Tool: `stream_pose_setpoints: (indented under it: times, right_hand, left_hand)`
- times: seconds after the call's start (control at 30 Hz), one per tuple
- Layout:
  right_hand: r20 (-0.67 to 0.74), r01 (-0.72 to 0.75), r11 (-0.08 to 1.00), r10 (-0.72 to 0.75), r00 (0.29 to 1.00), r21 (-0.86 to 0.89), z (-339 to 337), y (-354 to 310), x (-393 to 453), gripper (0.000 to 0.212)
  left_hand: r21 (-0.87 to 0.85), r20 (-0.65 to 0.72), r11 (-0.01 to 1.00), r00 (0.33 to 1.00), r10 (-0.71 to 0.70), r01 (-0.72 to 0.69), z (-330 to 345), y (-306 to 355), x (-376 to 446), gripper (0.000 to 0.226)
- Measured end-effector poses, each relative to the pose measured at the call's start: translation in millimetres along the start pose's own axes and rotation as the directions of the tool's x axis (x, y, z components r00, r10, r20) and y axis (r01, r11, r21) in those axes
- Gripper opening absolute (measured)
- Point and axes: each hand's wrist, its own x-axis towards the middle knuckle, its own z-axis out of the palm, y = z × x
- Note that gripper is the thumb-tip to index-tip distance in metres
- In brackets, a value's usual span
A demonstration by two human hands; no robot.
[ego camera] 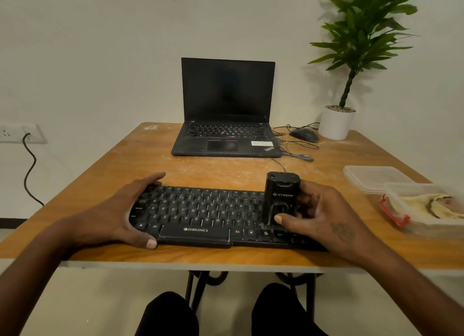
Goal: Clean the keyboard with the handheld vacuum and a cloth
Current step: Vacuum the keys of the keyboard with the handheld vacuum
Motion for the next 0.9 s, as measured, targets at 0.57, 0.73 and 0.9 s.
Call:
stream_pose_setpoints:
  times: [0.57, 0.73, 0.9]
  right_hand:
    - [-0.114, -0.029, 0.999, 0.023, 0.993, -0.044, -16.5, 15.9, 20.4, 0.052]
    - [-0.073, -0.026, 1.000, 0.027, 0.997, 0.016, -18.8, 11.7, -20.2, 0.056]
    - [-0.138, -0.037, 0.998, 0.030, 0.990, -0.048, -23.0, 22.1, 13.9, 0.054]
  left_hand:
    - [0.009, -0.004, 1.000, 1.000, 0.006, -0.006, -0.9, -7.3, 3.6, 0.136]
    - [0.045, -0.020, 0.999, 1.000, 0.011, -0.011, -1.5, -9.6, 6.9, 0.137]
    - [0.048, 0.011, 0.999, 1.000, 0.006, -0.006, -6.2, -7.8, 8.3, 0.139]
